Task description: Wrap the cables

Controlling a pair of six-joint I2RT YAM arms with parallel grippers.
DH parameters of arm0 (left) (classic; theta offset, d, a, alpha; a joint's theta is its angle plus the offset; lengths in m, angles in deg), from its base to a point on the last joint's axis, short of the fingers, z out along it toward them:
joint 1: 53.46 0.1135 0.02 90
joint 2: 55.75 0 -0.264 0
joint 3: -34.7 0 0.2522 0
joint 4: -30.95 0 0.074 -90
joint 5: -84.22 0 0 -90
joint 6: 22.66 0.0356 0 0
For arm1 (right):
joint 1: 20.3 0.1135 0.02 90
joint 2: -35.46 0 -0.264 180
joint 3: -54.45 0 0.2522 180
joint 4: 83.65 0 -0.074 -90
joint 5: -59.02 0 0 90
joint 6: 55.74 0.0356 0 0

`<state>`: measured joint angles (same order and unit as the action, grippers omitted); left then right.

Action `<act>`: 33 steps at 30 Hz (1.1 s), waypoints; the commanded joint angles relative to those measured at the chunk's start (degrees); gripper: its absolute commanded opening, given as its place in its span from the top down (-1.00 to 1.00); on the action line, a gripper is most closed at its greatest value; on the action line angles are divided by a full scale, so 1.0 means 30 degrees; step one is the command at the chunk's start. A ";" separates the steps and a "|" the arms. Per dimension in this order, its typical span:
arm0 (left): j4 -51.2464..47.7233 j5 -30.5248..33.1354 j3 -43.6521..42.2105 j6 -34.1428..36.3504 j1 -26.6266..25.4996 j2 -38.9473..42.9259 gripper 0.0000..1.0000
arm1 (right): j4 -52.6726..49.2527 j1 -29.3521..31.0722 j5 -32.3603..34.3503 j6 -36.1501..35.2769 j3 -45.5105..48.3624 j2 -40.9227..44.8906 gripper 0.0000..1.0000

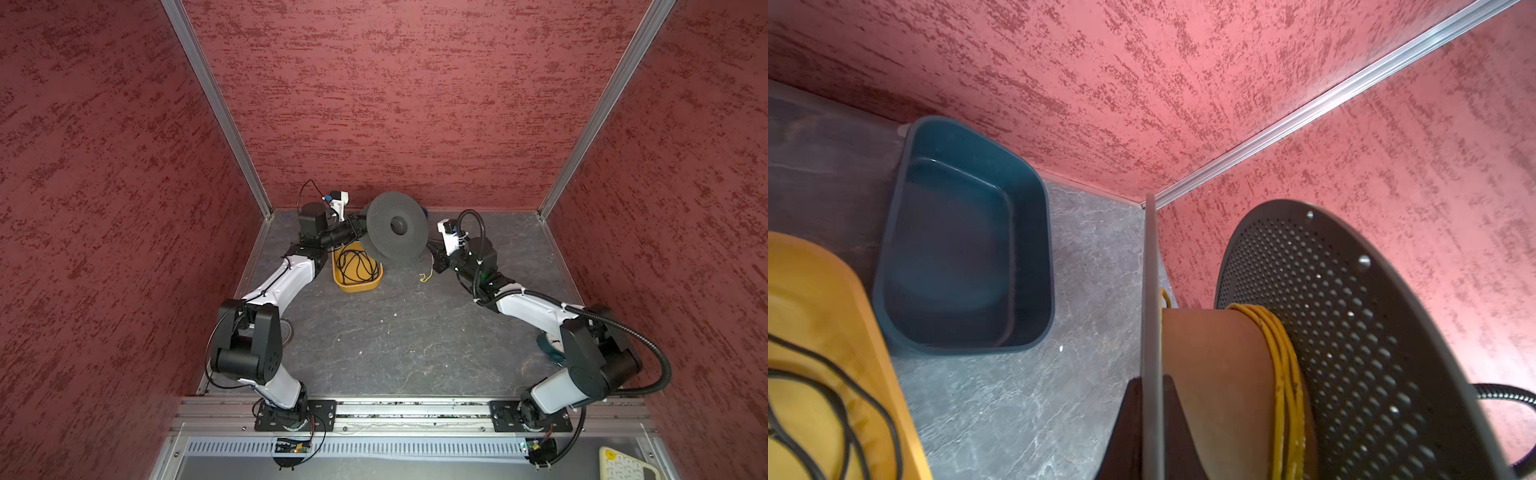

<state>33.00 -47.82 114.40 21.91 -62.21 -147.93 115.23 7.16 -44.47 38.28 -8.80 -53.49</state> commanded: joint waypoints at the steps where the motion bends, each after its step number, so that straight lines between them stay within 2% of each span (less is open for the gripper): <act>1: 0.5446 0.2649 0.0101 -0.2627 0.0545 0.0086 1.00 | 0.2512 0.1098 0.0176 0.1154 0.0819 0.0027 1.00; 13: 0.6533 0.4166 -0.0646 -0.2994 -0.0443 0.0342 1.00 | 0.3611 0.3710 0.0741 0.0699 -0.0632 -0.1118 1.00; 21: 0.5556 0.4377 -0.0843 -0.2329 -0.0251 0.0823 1.00 | 0.3640 0.3929 0.2201 0.0459 -0.0444 -0.0919 1.00; 26: 0.5337 0.4170 -0.0973 -0.2203 0.0045 0.1031 1.00 | 0.3032 0.3941 0.3555 0.0307 -0.0114 -0.0534 0.81; 30: 0.5121 0.4119 -0.1147 -0.2050 0.0123 0.1253 1.00 | 0.2159 0.3881 0.4686 0.0016 -0.0198 -0.0328 0.77; 33: 0.4675 0.4061 -0.1074 -0.1766 0.0244 0.1394 1.00 | 0.1748 0.3798 0.5331 -0.0046 -0.0092 -0.0121 0.66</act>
<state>42.55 -39.52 110.51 14.70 -62.43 -146.58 121.79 17.74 -30.03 39.37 -9.81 -56.20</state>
